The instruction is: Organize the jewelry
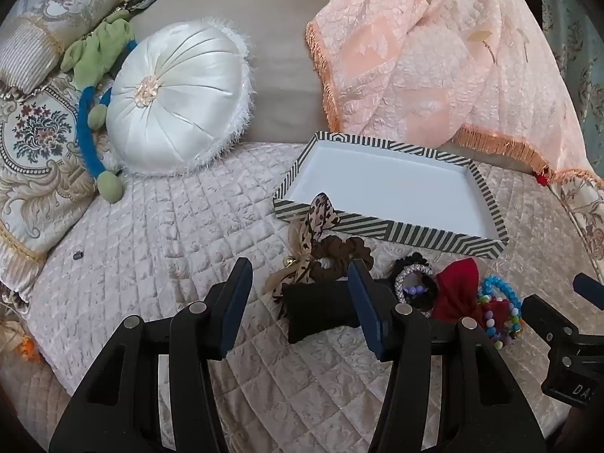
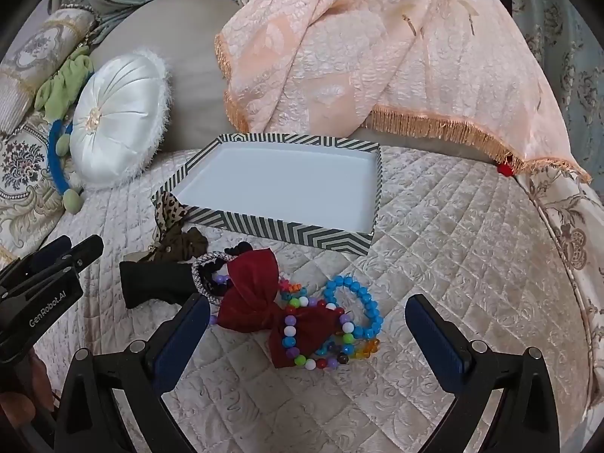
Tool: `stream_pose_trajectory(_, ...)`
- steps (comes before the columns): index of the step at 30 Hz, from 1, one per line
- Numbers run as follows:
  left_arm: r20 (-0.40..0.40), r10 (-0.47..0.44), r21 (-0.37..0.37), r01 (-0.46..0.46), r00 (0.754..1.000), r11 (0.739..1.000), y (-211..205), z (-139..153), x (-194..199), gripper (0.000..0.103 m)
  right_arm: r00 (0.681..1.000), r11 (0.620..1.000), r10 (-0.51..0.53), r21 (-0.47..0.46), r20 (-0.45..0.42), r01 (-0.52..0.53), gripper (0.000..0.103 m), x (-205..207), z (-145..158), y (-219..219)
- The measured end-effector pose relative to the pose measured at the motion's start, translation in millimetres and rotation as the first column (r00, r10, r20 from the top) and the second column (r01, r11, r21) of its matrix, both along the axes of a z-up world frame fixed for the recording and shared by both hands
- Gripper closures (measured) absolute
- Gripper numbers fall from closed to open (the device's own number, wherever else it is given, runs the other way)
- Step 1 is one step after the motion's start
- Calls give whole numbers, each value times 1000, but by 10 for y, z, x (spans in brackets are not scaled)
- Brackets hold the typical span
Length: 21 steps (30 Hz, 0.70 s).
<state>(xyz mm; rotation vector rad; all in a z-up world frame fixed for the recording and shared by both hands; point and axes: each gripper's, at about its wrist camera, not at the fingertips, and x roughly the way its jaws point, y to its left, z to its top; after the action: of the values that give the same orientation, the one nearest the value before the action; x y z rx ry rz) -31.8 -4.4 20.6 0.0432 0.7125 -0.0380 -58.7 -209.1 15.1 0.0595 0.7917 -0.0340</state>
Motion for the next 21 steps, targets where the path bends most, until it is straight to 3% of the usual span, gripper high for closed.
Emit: stream_pose_trajectory(21, 20, -19, -10, 19, 1000, 1000, -17, 47, -49, 50, 1000, 1000, -2, 6, 17, 1, 0, -33, 115, 12)
